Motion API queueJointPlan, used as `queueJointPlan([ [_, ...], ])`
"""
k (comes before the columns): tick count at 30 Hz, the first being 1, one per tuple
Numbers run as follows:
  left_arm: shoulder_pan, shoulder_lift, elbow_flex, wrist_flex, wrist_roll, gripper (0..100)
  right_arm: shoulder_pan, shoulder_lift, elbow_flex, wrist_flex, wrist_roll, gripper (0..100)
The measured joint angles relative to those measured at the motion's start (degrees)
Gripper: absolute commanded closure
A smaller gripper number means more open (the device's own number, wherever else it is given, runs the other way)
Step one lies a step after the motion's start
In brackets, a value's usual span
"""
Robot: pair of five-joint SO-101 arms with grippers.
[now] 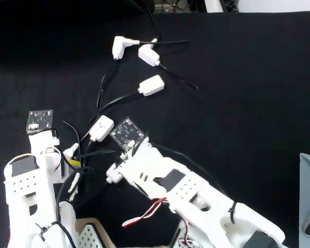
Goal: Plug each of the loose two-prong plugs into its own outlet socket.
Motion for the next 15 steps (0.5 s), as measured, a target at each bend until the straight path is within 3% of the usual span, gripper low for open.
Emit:
queueJointPlan([
  [15,0.00,-0.35,0.53,-0.35,0.09,69,-1.14,2.46,0.26,0.00,0.00,98.7],
])
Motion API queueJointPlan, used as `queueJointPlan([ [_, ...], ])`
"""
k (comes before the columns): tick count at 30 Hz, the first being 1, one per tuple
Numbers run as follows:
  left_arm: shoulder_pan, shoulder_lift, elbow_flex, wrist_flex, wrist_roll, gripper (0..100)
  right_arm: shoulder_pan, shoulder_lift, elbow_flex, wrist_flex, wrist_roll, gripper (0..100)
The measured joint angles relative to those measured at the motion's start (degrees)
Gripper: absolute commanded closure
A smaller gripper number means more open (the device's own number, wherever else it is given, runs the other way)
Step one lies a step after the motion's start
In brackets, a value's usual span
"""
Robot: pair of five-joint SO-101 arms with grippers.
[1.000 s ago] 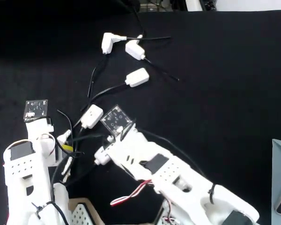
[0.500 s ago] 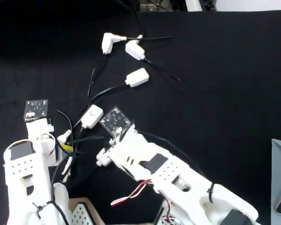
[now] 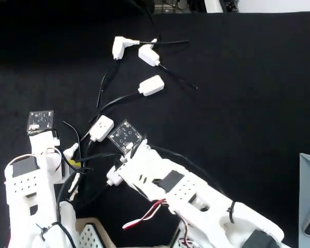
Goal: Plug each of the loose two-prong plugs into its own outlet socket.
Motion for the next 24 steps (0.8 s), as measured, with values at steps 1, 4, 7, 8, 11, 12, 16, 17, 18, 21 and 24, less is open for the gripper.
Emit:
queueJointPlan([
  [1,0.00,0.00,0.00,0.00,0.00,69,0.00,1.14,0.00,0.00,0.00,98.7],
  [4,0.09,0.00,0.00,-0.18,0.00,69,0.00,3.87,-2.73,2.20,0.00,98.7],
  [7,0.09,0.00,0.00,-0.18,-0.09,69,0.00,5.98,-5.63,5.36,0.00,98.7],
  [8,0.09,0.00,0.00,-0.18,-0.09,69,0.00,6.51,-6.51,6.24,0.00,98.6],
  [11,0.09,0.00,0.00,-0.18,-0.09,69,0.00,7.30,-7.38,7.12,0.00,98.2],
  [12,0.09,0.00,0.00,-0.18,-0.09,69,0.00,7.38,-7.56,7.21,0.00,97.2],
  [16,0.09,0.00,0.00,-0.18,-0.09,69,-0.18,7.03,-8.53,8.70,0.00,85.1],
  [17,0.09,0.00,0.09,-0.18,-0.09,69,-0.35,6.51,-8.44,9.67,0.00,82.6],
  [18,0.09,0.00,0.18,-0.18,-0.09,69,-0.35,6.07,-8.18,10.99,0.00,81.5],
  [21,0.09,0.00,0.18,-0.18,-0.09,69,-0.18,2.11,-9.23,16.79,0.00,81.5],
  [24,0.09,0.00,0.18,-0.18,-0.09,69,-0.18,-3.08,-10.73,22.51,0.00,81.5],
])
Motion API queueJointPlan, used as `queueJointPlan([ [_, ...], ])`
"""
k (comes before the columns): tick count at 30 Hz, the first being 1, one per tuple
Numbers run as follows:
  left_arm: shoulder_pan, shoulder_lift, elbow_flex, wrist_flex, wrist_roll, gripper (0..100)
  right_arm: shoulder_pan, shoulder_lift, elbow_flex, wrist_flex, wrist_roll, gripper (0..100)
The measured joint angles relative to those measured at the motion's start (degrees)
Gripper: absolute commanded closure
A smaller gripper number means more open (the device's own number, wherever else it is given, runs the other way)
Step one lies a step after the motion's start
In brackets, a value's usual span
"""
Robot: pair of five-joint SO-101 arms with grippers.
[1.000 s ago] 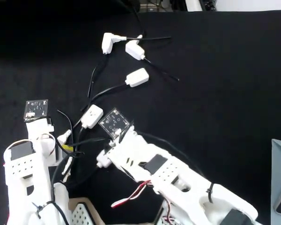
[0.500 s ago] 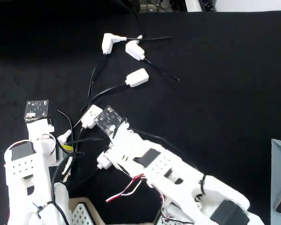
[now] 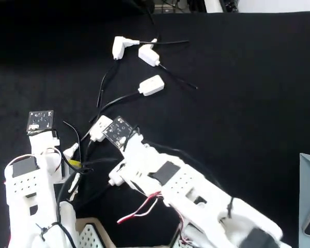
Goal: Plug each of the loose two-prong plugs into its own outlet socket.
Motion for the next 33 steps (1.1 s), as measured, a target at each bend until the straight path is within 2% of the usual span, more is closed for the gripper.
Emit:
queueJointPlan([
  [4,0.00,0.00,-0.70,0.00,0.00,69,0.00,-5.45,-0.09,4.13,0.00,81.5],
  [7,0.35,0.00,-3.34,3.16,-0.62,69,0.00,-7.91,0.88,4.84,0.00,81.5],
  [12,8.35,0.00,-8.44,11.43,-6.42,69,0.88,-13.27,1.14,8.88,0.18,85.3],
  [16,15.47,0.00,-10.11,12.48,-7.12,69,6.07,-21.36,1.14,15.30,0.09,85.4],
  [23,30.07,0.00,-10.11,10.73,-7.12,69,15.82,-34.73,1.23,19.43,0.09,85.4],
  [33,44.40,0.26,-5.36,2.02,-1.58,69,21.10,-37.45,2.64,19.43,2.64,85.7],
])
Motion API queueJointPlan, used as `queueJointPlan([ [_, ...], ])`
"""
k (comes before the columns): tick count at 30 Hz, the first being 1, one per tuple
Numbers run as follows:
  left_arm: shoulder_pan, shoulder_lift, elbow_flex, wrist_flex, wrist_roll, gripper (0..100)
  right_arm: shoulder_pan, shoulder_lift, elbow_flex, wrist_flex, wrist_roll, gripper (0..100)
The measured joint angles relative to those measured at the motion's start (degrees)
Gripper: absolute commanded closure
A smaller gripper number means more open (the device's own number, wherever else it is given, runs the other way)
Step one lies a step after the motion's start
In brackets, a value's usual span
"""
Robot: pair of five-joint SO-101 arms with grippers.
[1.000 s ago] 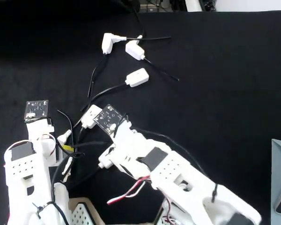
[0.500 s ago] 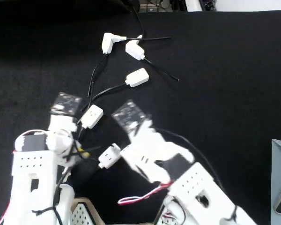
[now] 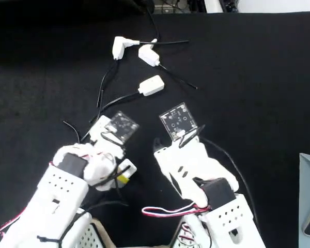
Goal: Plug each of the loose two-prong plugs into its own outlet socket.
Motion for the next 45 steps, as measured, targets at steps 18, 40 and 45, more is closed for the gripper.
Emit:
queueJointPlan([
  [18,2.81,31.82,-8.35,-8.70,5.10,93,0.09,0.00,0.00,0.00,0.00,85.8],
  [40,-17.58,29.27,-41.23,5.01,5.45,97,4.75,0.00,0.00,-0.35,0.00,85.8],
  [45,-18.55,43.60,-56.70,5.01,-0.88,97,4.75,0.00,0.00,-0.35,0.00,85.8],
])
